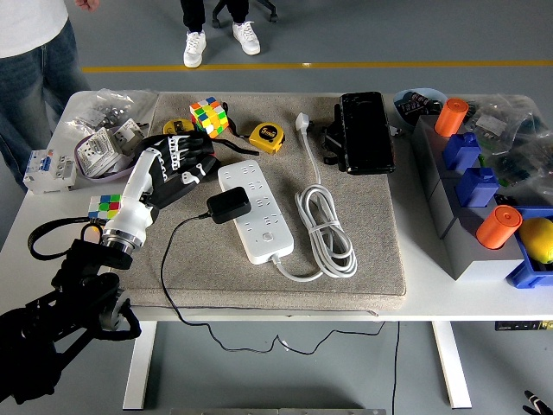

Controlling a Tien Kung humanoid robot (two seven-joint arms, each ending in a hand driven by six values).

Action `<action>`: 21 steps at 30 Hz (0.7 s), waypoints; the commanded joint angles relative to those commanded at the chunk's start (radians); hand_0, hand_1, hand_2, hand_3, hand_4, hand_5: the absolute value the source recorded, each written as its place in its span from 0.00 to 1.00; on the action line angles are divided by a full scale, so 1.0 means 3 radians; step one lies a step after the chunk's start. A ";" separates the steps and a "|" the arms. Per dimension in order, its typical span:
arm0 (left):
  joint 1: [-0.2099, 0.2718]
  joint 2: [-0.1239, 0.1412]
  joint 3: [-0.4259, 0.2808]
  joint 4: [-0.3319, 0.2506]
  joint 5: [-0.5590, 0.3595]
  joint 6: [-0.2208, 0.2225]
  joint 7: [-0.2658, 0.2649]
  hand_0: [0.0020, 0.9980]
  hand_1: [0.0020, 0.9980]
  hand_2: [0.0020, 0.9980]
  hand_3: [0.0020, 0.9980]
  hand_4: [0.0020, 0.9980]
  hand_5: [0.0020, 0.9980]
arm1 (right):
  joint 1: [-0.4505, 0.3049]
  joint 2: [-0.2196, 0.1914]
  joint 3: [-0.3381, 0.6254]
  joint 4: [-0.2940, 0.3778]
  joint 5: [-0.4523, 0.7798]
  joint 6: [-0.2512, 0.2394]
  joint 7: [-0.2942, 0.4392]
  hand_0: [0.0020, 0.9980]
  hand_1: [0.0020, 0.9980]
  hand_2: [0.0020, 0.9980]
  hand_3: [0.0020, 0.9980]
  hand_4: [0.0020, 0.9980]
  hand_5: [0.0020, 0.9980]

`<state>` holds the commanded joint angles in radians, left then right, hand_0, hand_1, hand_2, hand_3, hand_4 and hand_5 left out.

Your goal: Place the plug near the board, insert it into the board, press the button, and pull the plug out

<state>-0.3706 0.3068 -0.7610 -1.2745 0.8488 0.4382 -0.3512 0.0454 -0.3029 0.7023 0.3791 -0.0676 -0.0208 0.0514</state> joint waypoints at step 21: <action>-0.0025 0.0082 -0.0073 -0.0316 0.1004 -0.0258 0.0668 0.26 0.39 0.43 0.66 0.64 0.00 | 0.0016 -0.0036 -0.0113 0.0000 -0.0008 0.0010 -0.0009 0.62 0.67 0.67 0.56 0.84 0.49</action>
<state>-0.3782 0.3315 -0.7830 -1.3692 1.1499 0.3609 -0.1507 0.0502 -0.3139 0.6686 0.3792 -0.0701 -0.0177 0.0489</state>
